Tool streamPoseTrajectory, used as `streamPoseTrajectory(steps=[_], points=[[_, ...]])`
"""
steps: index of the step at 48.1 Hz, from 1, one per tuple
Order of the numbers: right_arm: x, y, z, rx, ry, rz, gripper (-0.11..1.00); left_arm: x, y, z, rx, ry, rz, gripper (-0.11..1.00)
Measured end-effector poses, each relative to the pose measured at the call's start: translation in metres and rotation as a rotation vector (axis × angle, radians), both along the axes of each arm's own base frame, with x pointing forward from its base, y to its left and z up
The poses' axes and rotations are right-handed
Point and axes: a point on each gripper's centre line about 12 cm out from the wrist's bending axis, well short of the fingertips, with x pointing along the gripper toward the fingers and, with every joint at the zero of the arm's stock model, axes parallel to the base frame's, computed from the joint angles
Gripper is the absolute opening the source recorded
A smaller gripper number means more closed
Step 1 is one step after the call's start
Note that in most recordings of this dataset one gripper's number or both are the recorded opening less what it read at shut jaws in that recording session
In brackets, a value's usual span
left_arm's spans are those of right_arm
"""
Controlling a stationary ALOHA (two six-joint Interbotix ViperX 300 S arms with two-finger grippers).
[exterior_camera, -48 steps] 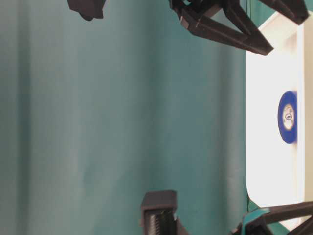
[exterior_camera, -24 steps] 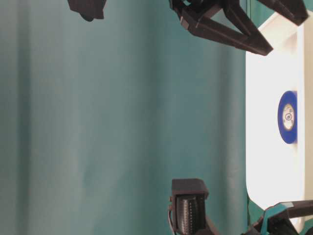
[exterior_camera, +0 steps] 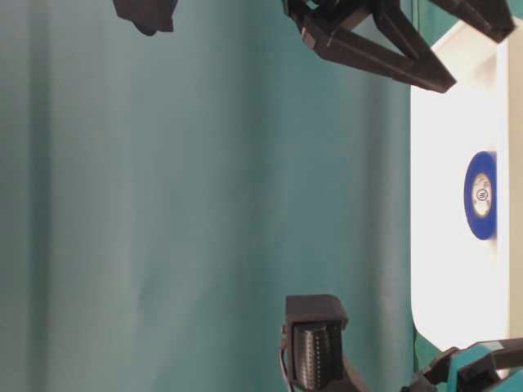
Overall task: Put the tape alternately from left to right into the white case.
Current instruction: 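Lower the left gripper onto the yellow roll and grasp it, then lift the yellow roll and move it into the tray's left side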
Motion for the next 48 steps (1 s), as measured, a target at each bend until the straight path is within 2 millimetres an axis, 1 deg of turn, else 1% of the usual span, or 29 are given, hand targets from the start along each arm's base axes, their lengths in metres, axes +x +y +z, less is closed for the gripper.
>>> streamPoseTrajectory(steps=[18, 24, 28, 40, 48], points=[[0.000, 0.000, 0.000, 0.000, 0.000, 0.000, 0.80, 0.000, 0.000, 0.000, -0.001, 0.002, 0.001, 0.27], [0.000, 0.000, 0.000, -0.001, 0.000, 0.001, 0.80, -0.002, -0.001, 0.006, -0.001, 0.005, -0.002, 0.27], [0.000, 0.000, 0.000, 0.000, 0.000, 0.000, 0.80, -0.003, -0.002, 0.014, -0.002, 0.002, -0.004, 0.27], [0.000, 0.000, 0.000, 0.000, 0.000, 0.000, 0.80, -0.007, -0.002, 0.052, -0.001, -0.046, -0.014, 0.27], [0.000, 0.000, 0.000, 0.000, 0.000, 0.000, 0.80, -0.010, 0.002, 0.065, 0.004, -0.062, -0.011, 0.27]])
